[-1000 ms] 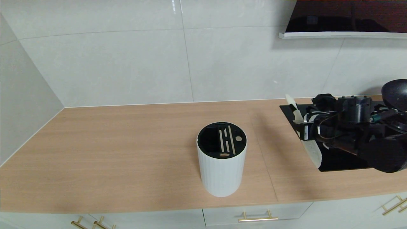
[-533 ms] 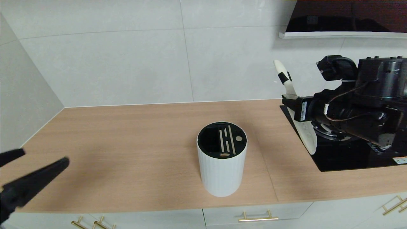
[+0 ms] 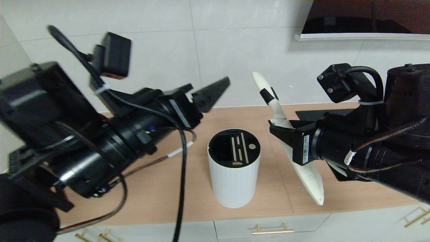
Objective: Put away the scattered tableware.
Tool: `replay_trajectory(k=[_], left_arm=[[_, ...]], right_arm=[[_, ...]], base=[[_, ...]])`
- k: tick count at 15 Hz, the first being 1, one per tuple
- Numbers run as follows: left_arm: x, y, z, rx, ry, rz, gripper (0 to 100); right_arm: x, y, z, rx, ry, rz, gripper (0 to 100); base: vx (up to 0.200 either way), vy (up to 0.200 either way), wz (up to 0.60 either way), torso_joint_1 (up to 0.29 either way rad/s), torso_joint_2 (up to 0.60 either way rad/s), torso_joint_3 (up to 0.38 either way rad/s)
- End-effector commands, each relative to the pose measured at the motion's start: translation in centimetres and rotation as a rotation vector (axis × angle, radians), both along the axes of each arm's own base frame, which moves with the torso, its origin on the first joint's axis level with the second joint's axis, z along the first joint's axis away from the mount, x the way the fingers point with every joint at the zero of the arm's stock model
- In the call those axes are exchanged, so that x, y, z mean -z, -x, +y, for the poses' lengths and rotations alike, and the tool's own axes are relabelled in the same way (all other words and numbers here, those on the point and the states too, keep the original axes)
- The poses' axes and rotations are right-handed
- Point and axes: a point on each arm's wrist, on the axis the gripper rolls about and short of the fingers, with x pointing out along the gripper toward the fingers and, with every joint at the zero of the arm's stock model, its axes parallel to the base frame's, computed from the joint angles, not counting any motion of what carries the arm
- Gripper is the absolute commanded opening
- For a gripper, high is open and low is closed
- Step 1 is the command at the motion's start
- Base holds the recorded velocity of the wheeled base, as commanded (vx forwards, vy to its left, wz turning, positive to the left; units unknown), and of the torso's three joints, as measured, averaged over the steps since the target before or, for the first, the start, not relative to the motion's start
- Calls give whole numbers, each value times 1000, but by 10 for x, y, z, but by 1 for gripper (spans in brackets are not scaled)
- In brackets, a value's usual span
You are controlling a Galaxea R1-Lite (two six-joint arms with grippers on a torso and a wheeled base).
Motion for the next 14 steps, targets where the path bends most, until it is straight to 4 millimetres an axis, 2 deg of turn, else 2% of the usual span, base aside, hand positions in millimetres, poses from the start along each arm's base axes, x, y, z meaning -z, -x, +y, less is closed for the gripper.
replay_trajectory(k=[1, 2, 6, 9, 14], left_arm=[[18, 0, -34, 96, 9, 82, 100], [9, 9, -39, 149, 79, 120, 100], [11, 8, -43, 154, 57, 191, 100], [5, 2, -45, 159, 106, 315, 100], [13, -13, -43, 113, 96, 355, 100]], right_arm=[[3, 4, 10, -31, -9, 8, 0], [6, 7, 17, -52, -16, 7, 0], [14, 10, 27, -49, 10, 17, 0], [17, 13, 31, -68, 11, 15, 0], [18, 20, 34, -93, -12, -5, 0]], base=[[0, 0, 0, 0, 0, 0], [0, 0, 0, 0, 0, 0], [0, 0, 0, 0, 0, 0], [0, 0, 0, 0, 0, 0], [0, 0, 0, 0, 0, 0]])
